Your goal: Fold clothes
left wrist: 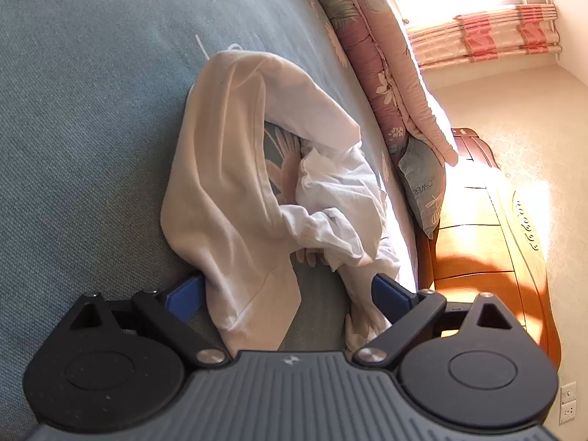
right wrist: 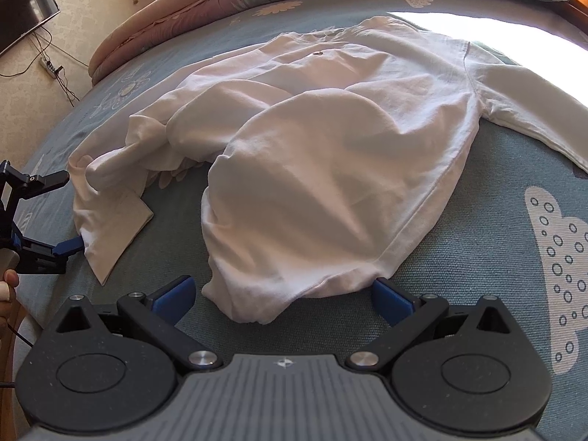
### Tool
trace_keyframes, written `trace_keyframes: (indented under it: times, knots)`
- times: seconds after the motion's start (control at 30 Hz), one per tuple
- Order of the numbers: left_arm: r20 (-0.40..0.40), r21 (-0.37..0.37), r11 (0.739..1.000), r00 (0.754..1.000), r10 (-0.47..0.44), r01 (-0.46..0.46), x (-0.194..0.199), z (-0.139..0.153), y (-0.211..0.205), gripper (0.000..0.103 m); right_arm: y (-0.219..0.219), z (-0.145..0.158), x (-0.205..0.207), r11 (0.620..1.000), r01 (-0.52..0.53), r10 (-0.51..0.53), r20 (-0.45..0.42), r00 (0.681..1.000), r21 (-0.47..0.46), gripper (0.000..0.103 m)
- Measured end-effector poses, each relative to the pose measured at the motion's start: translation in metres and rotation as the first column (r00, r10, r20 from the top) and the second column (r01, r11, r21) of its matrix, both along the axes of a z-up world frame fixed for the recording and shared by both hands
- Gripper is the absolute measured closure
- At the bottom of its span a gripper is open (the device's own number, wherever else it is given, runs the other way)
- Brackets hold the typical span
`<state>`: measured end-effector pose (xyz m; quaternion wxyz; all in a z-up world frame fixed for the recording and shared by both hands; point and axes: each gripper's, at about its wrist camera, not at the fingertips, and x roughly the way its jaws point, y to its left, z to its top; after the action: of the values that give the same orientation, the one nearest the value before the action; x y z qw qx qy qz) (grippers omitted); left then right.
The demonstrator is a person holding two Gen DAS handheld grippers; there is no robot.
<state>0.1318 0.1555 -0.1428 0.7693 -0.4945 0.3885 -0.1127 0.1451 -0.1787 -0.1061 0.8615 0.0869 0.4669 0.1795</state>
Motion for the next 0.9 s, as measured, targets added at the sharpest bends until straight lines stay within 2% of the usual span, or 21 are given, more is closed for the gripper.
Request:
trace_keyframes:
  times: [0.03, 0.1, 0.23, 0.33, 0.43, 0.5, 0.53, 0.57, 0.63, 0.73, 0.8, 0.9]
  knots:
    - [0.004, -0.003, 1.000, 1.000, -0.004, 0.004, -0.006, -0.001, -0.002, 0.012, 0.000, 0.000, 0.000, 1.000, 0.001, -0.001, 0.002, 1.000, 0.003, 0.000]
    - [0.025, 0.032, 0.999, 1.000, -0.009, 0.008, -0.013, -0.001, -0.005, 0.022, 0.000, 0.000, 0.000, 1.000, 0.000, 0.000, 0.004, 1.000, 0.002, 0.000]
    - [0.057, 0.068, 0.998, 0.998, -0.015, 0.011, -0.007, 0.001, -0.007, 0.024, 0.003, -0.001, 0.002, 1.000, -0.005, 0.006, 0.011, 1.000, -0.014, 0.000]
    - [0.089, 0.092, 0.996, 0.996, 0.014, -0.023, 0.004, 0.001, -0.011, 0.026, 0.004, -0.001, 0.000, 1.000, -0.009, 0.009, 0.020, 1.000, -0.020, 0.000]
    - [0.102, 0.120, 0.991, 0.994, 0.045, -0.057, -0.004, 0.000, -0.013, 0.029, 0.003, -0.001, -0.002, 1.000, -0.007, 0.008, 0.023, 1.000, -0.014, 0.000]
    - [0.110, 0.136, 0.987, 0.992, 0.067, -0.082, -0.010, -0.002, -0.015, 0.050, 0.001, -0.002, -0.002, 1.000, -0.006, 0.006, 0.025, 1.000, -0.006, 0.000]
    - [0.061, 0.064, 0.989, 0.990, 0.126, -0.130, -0.018, -0.014, -0.007, 0.062, 0.002, -0.002, -0.002, 1.000, -0.007, 0.007, 0.027, 1.000, -0.005, 0.000]
    - [0.011, -0.003, 0.984, 0.984, 0.179, -0.179, -0.026, -0.026, 0.001, 0.090, 0.001, -0.002, -0.002, 1.000, -0.010, 0.010, 0.030, 1.000, -0.006, 0.000]
    - [0.011, -0.073, 0.980, 0.982, 0.186, -0.185, -0.032, -0.041, 0.008, 0.094, 0.002, -0.003, -0.003, 1.000, -0.016, 0.016, 0.037, 0.999, -0.013, 0.000]
    - [-0.011, 0.046, 0.989, 0.990, 0.142, -0.141, -0.022, -0.027, -0.001, 0.095, 0.007, -0.003, -0.003, 0.998, -0.033, 0.035, 0.048, 0.998, -0.045, 0.000]
    - [-0.038, 0.067, 0.990, 0.991, 0.126, -0.124, -0.015, -0.021, -0.001, 0.095, 0.010, -0.003, -0.004, 0.997, -0.037, 0.041, 0.051, 0.998, -0.063, 0.000]
    - [-0.047, 0.199, 0.978, 0.996, 0.073, -0.062, -0.008, 0.002, -0.007, 0.099, 0.009, -0.003, -0.006, 0.997, -0.033, 0.036, 0.053, 0.998, -0.065, 0.000]
